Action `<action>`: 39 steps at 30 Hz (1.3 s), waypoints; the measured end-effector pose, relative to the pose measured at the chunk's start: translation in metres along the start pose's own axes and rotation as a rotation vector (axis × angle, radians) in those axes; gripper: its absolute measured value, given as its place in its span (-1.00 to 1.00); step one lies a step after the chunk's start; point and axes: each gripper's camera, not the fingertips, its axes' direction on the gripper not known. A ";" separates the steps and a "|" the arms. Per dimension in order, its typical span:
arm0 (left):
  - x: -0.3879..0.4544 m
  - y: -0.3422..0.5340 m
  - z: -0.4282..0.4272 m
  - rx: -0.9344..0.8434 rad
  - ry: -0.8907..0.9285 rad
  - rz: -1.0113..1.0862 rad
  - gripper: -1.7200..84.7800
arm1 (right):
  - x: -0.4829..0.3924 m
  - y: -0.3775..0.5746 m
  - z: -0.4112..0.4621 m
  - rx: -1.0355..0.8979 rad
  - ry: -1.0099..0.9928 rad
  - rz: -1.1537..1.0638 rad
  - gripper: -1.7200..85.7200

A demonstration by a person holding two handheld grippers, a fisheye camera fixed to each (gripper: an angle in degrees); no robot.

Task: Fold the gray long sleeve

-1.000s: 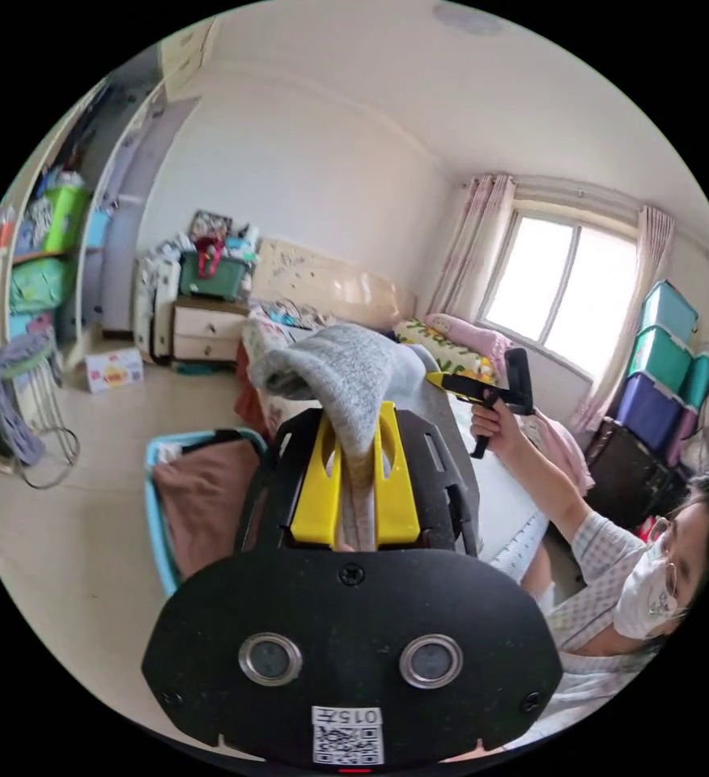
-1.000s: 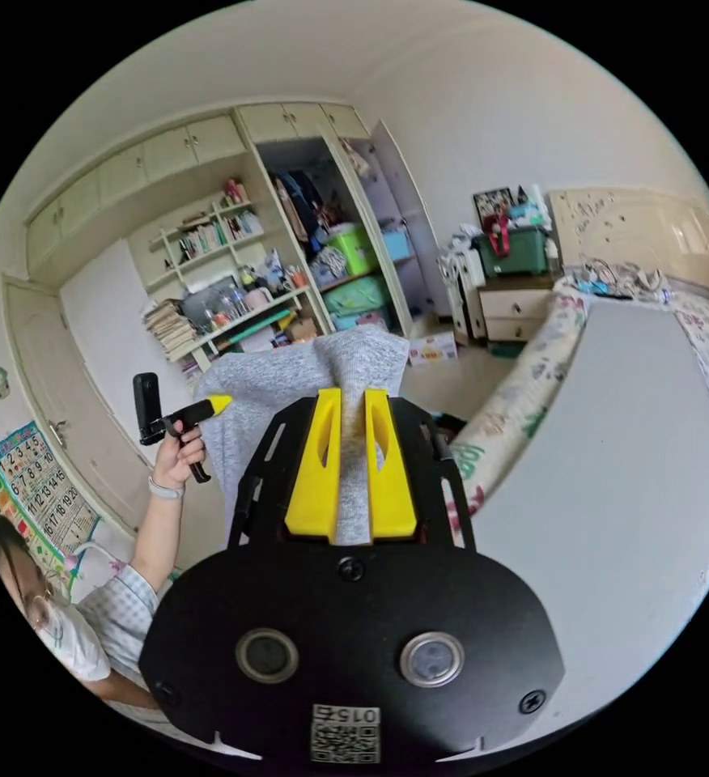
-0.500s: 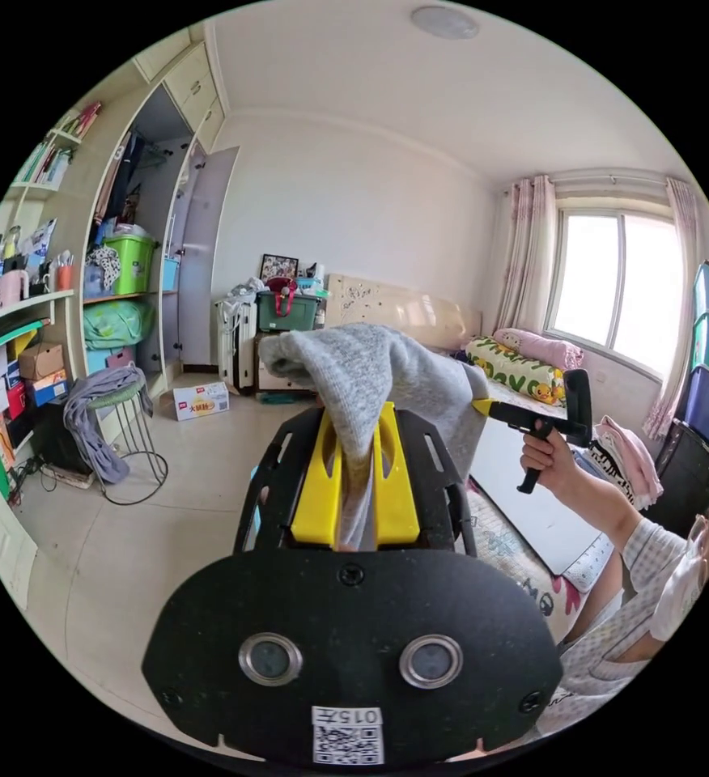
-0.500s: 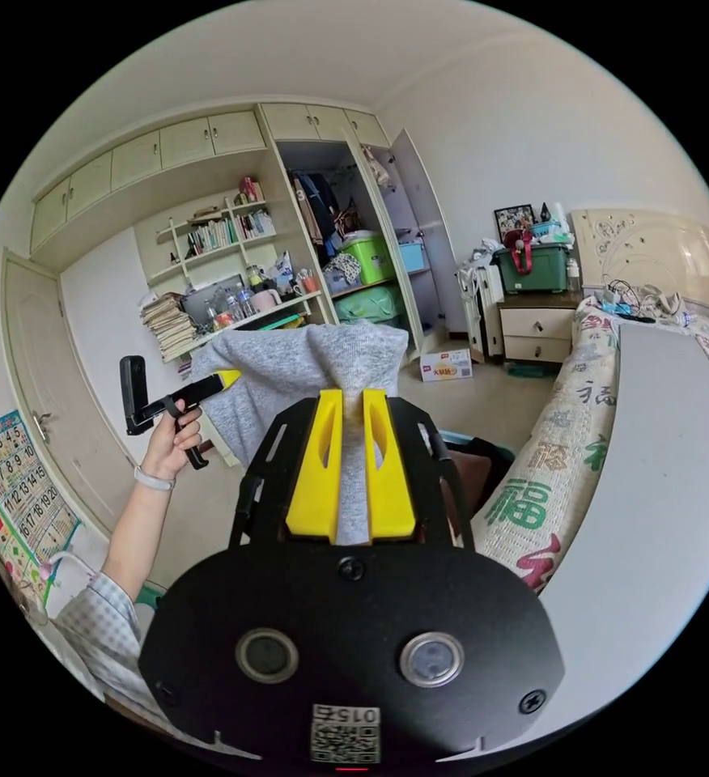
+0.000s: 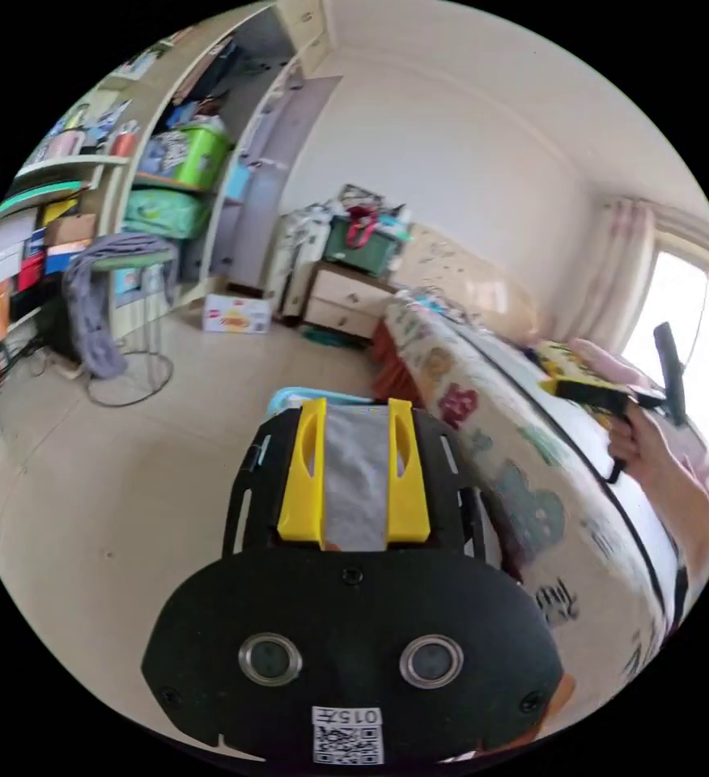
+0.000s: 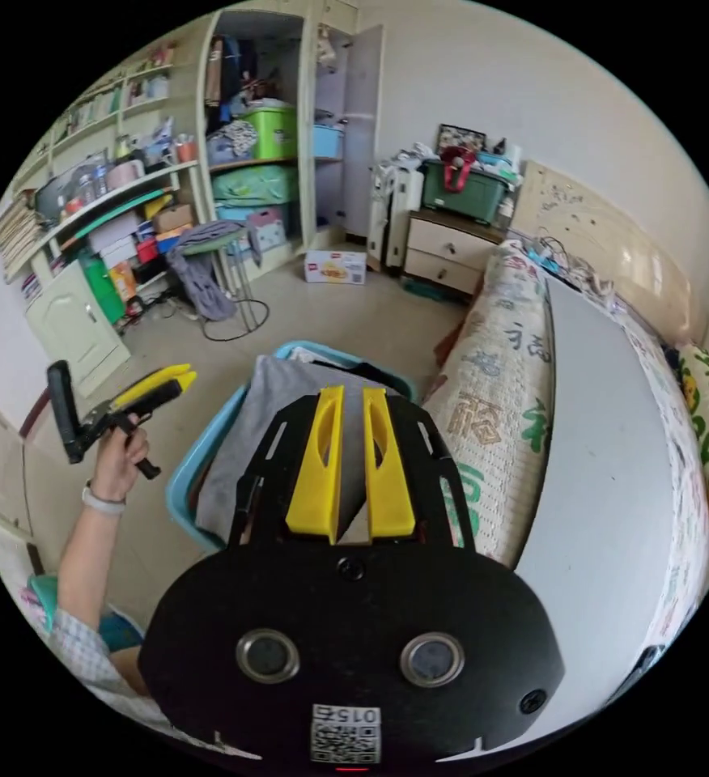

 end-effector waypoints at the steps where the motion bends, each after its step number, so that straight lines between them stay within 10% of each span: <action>1: 0.020 0.011 -0.007 0.003 0.154 0.075 -0.74 | -0.002 0.012 -0.017 0.014 -0.068 -0.012 -0.85; 7: 0.150 0.083 -0.006 -0.024 0.501 0.425 -0.94 | -0.006 0.110 -0.148 0.139 -0.355 -0.114 -0.92; 20: 0.384 0.109 0.133 -0.549 0.424 0.798 -0.98 | 0.097 0.324 -0.324 0.163 -0.465 0.047 -0.97; 39: 0.506 0.061 0.260 -0.975 0.521 0.869 -0.97 | 0.177 0.414 -0.305 0.204 -0.256 0.176 -0.97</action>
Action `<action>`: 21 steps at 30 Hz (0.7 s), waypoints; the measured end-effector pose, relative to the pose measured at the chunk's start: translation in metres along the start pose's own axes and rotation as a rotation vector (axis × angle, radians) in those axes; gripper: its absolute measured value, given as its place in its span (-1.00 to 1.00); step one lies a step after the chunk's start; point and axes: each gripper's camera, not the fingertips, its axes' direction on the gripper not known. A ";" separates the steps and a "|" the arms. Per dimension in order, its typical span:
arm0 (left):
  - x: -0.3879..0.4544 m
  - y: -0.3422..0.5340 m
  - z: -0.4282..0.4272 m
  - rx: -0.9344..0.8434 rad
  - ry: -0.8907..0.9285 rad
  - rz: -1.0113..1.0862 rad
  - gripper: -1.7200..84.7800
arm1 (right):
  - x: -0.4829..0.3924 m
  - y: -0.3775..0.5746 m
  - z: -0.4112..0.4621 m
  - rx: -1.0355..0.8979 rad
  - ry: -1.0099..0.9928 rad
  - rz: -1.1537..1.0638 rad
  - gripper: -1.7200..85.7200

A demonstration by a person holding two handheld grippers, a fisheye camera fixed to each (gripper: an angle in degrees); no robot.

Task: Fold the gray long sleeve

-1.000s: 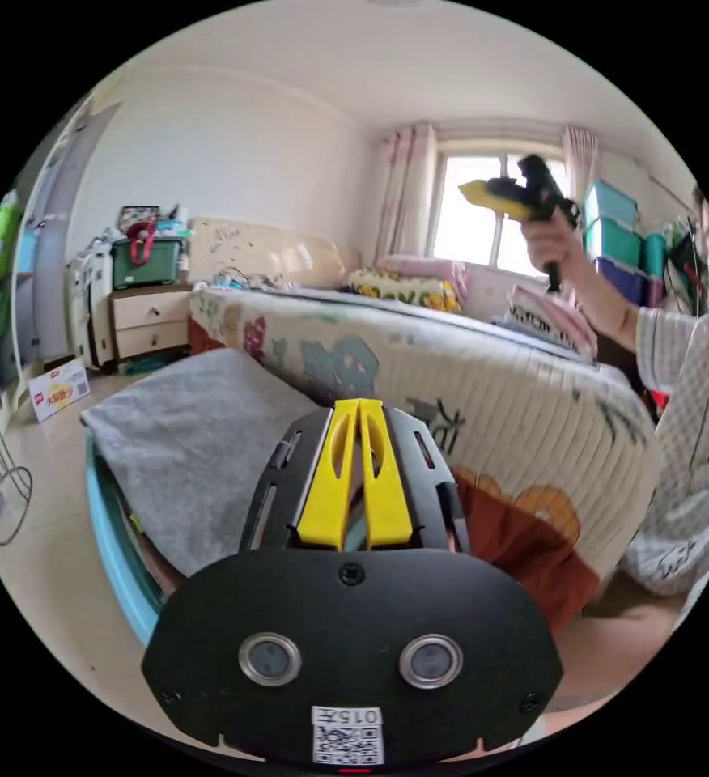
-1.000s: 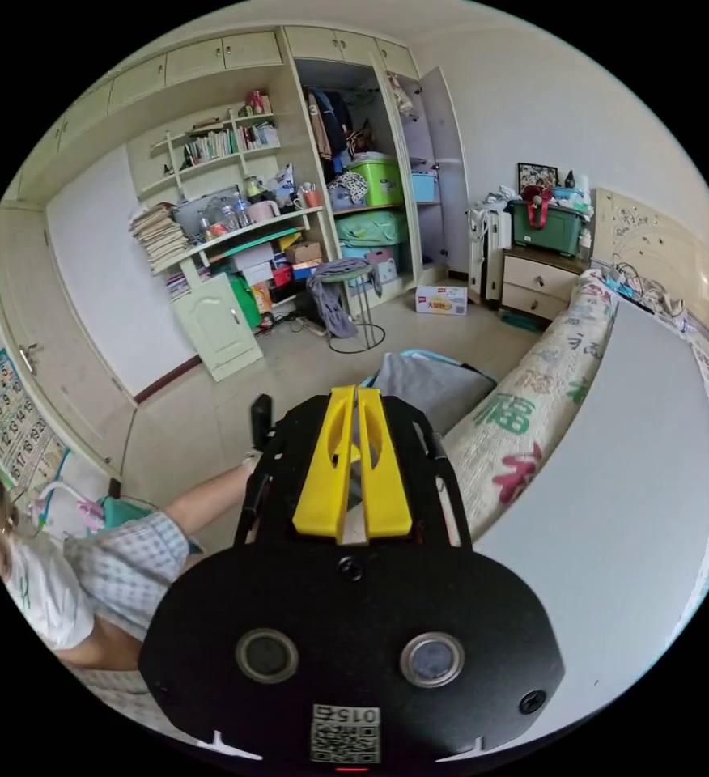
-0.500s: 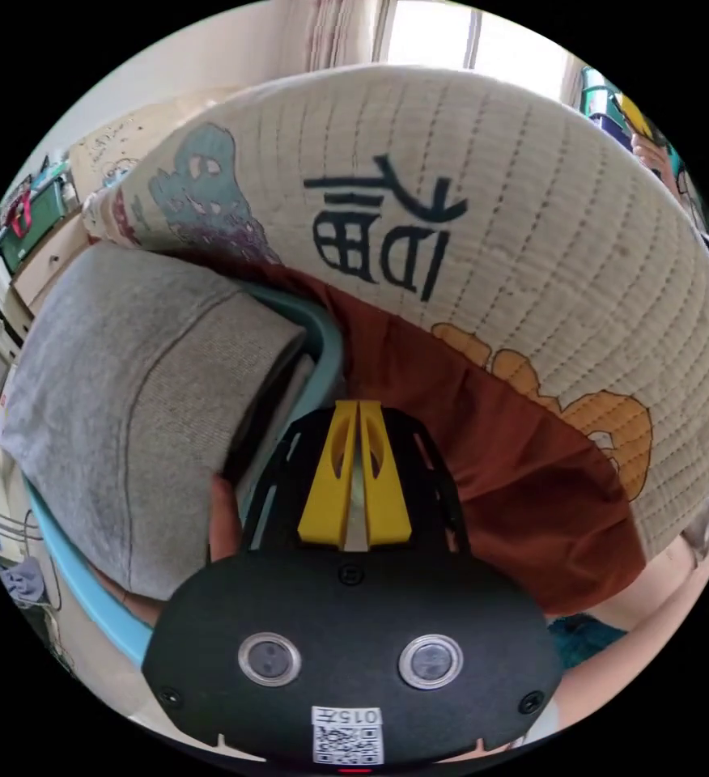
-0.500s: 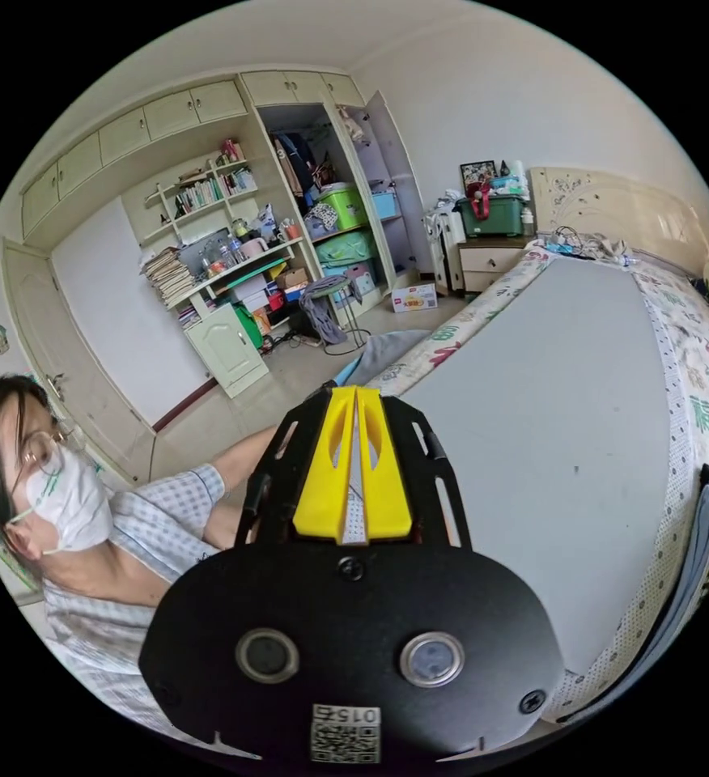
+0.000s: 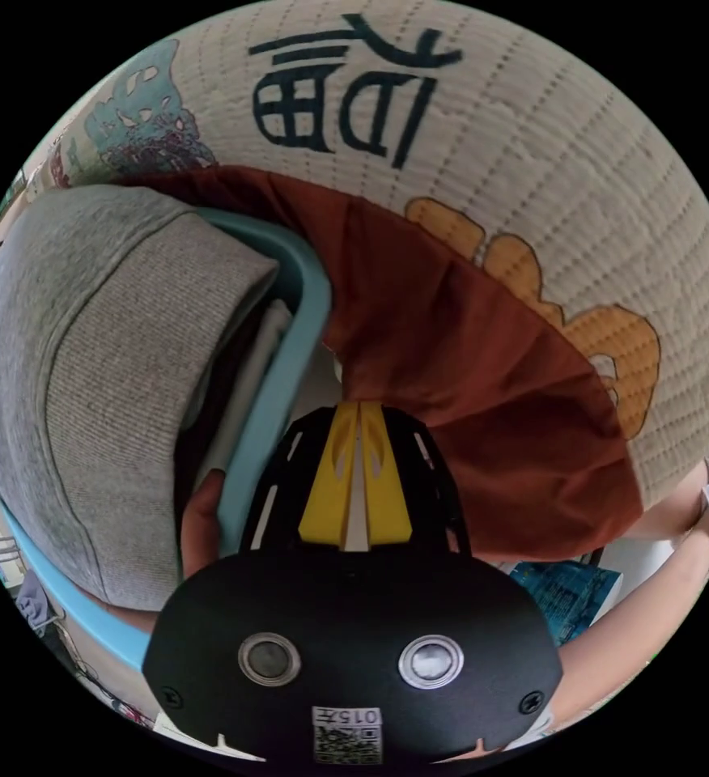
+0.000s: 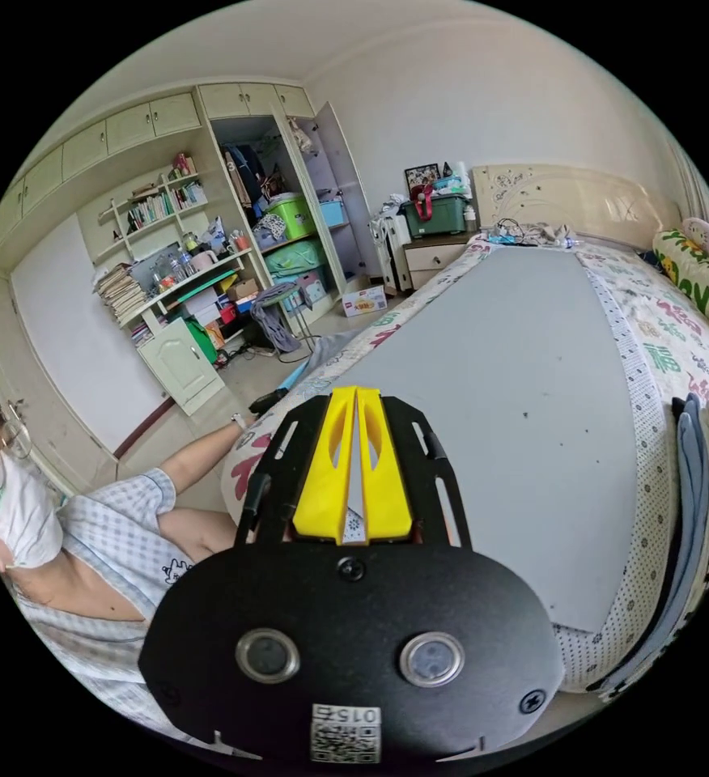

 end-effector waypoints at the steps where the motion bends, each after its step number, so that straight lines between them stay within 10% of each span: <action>1: 0.004 0.001 -0.001 -0.014 0.004 -0.001 -0.97 | 0.000 0.007 -0.003 0.004 0.015 -0.008 -0.97; 21: 0.114 0.157 -0.034 -0.236 0.243 -0.053 -0.97 | -0.024 0.095 0.008 -0.032 0.096 -0.171 -0.97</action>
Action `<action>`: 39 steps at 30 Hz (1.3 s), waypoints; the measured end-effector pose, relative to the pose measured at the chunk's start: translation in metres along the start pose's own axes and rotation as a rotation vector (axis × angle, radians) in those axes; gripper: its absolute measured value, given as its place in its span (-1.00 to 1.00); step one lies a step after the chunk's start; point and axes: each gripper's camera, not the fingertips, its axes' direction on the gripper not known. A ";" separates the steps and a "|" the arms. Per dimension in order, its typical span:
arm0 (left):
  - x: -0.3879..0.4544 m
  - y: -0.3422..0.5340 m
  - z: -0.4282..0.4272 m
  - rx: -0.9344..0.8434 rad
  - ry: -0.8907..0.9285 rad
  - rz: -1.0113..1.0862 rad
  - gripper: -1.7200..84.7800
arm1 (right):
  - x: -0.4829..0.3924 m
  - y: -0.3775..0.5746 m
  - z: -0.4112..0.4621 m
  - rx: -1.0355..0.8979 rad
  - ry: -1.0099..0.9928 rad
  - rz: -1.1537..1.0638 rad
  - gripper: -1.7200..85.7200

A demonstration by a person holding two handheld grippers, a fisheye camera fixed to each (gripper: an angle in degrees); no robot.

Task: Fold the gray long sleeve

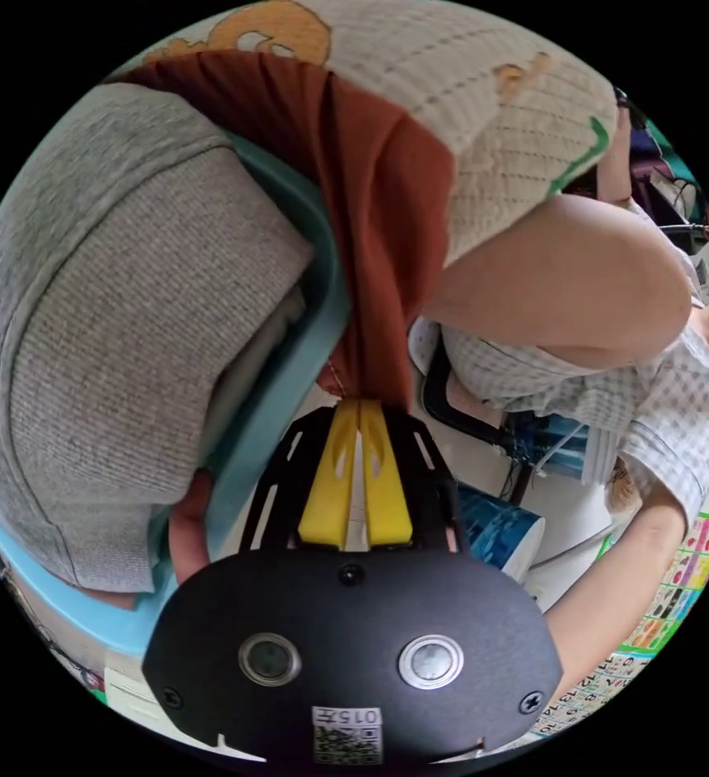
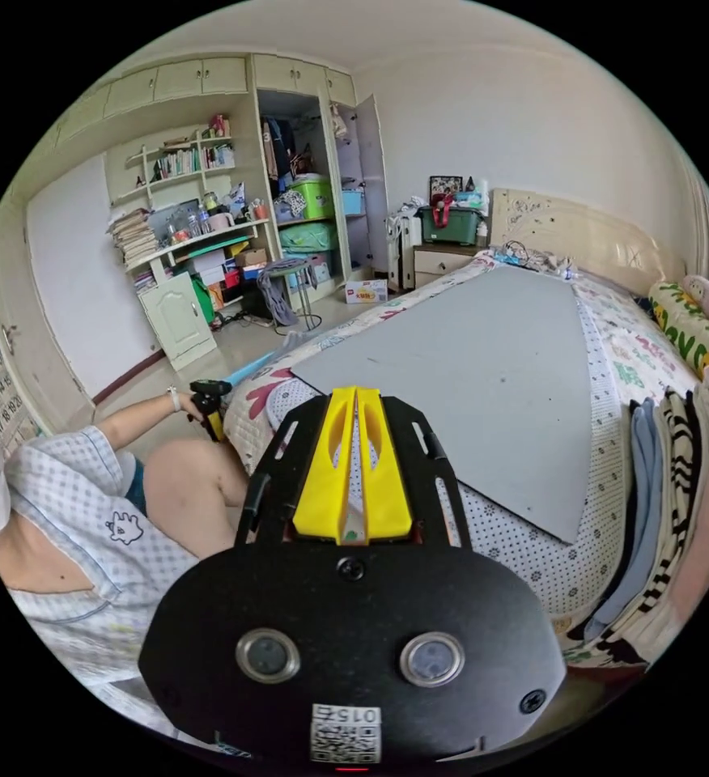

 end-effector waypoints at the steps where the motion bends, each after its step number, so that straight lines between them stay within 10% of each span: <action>1: 0.006 0.021 -0.003 0.042 0.022 -0.009 -0.97 | -0.004 -0.001 0.004 0.004 0.044 -0.026 -0.97; 11: 0.129 0.254 -0.224 1.414 -0.287 -0.228 -0.98 | -0.024 -0.064 0.165 -0.157 0.799 -0.085 -0.97; 19: 0.169 0.173 -0.194 1.856 -0.013 -0.278 -0.98 | -0.026 -0.079 0.328 -0.417 1.192 -0.217 -0.98; 39: 0.109 0.248 -0.204 1.810 0.158 -0.176 -0.98 | -0.016 -0.058 0.482 -0.704 1.453 -0.467 -0.98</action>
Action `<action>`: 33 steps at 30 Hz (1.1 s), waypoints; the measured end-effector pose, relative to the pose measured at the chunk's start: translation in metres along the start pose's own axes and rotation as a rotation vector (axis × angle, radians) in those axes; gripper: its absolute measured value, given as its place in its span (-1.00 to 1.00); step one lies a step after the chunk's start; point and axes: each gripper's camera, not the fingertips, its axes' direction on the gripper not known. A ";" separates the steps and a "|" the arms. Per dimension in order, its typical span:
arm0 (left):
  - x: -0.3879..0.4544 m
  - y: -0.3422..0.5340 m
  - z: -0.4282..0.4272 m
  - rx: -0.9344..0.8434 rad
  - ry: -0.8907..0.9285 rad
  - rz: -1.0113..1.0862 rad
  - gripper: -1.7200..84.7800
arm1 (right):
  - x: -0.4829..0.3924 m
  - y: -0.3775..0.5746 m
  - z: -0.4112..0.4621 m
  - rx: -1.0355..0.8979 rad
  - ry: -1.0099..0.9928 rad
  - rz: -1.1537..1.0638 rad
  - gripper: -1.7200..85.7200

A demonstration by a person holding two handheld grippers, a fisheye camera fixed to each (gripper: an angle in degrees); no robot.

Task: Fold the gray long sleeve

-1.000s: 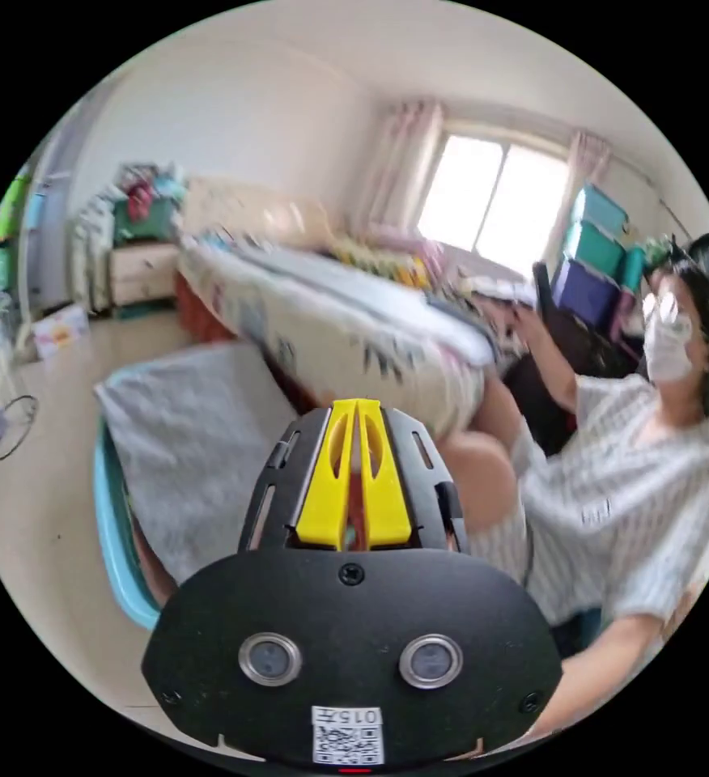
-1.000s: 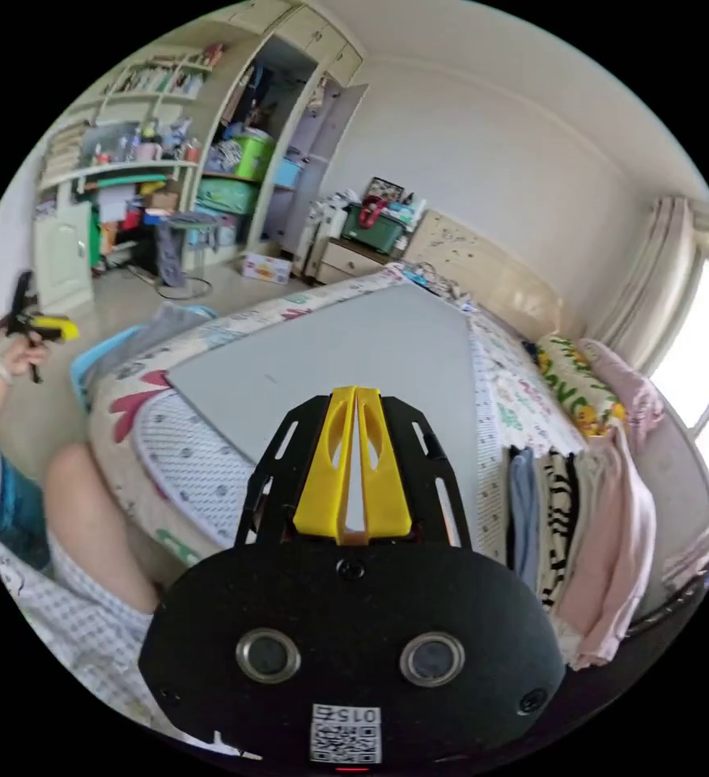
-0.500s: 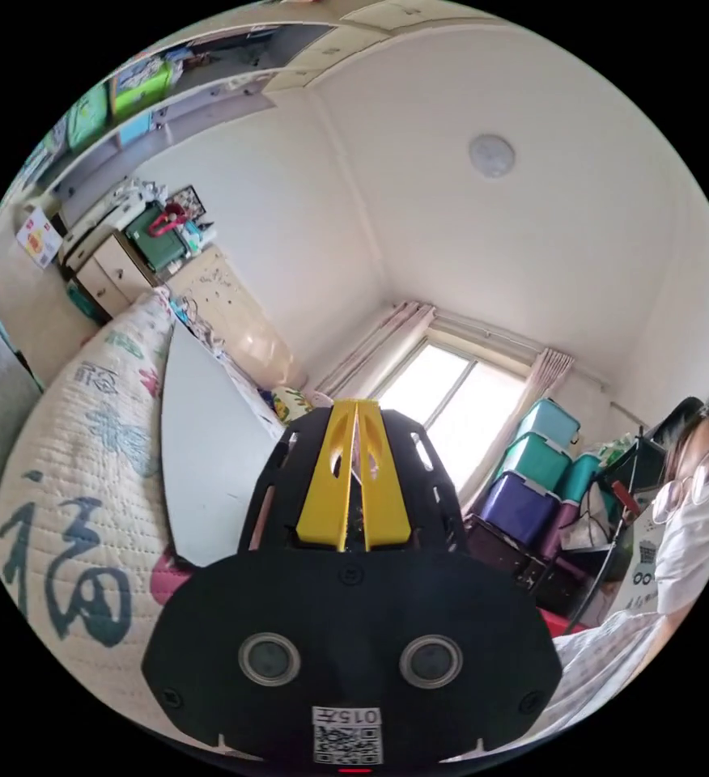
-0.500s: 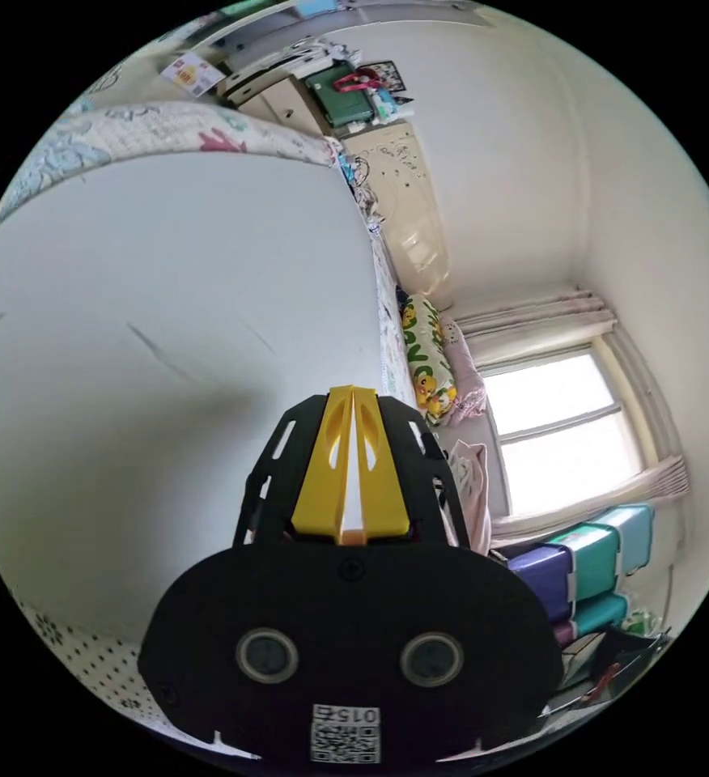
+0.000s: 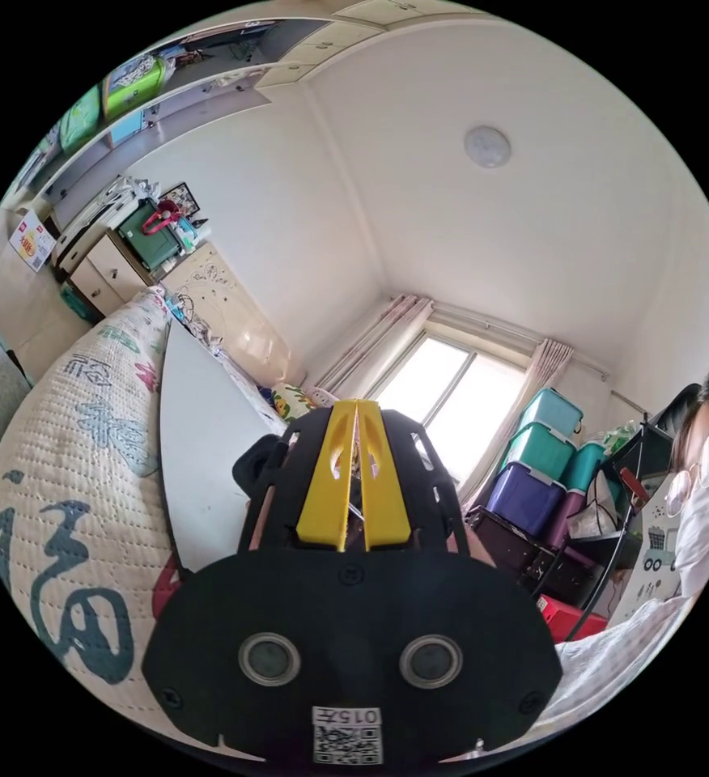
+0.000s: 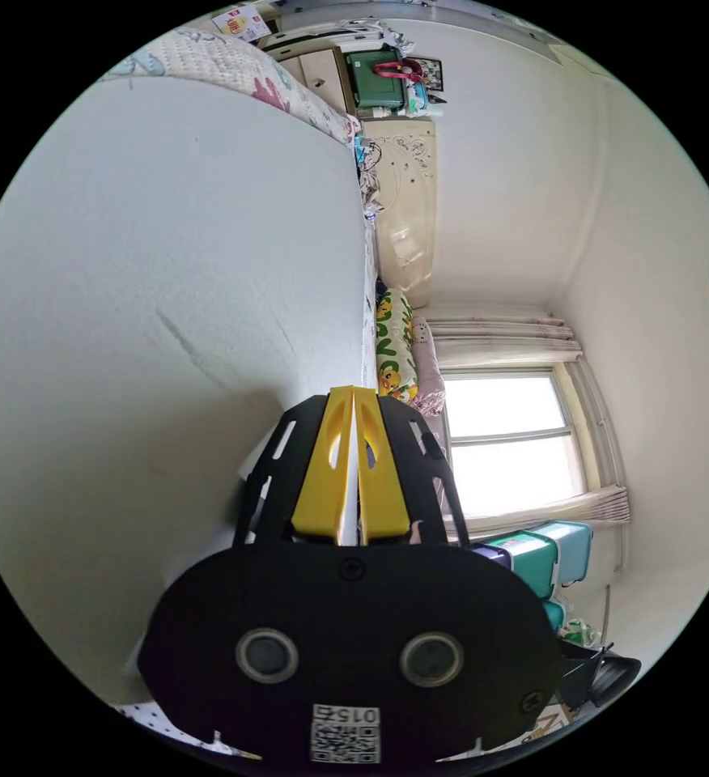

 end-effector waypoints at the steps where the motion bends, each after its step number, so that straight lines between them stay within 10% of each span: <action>1: -0.001 -0.004 -0.005 0.000 0.005 0.000 -0.98 | -0.002 -0.002 0.001 0.000 0.000 0.000 -0.98; 33: -0.025 -0.132 -0.037 -0.037 0.077 0.019 -0.98 | 0.017 -0.030 0.005 0.011 -0.061 0.084 -0.98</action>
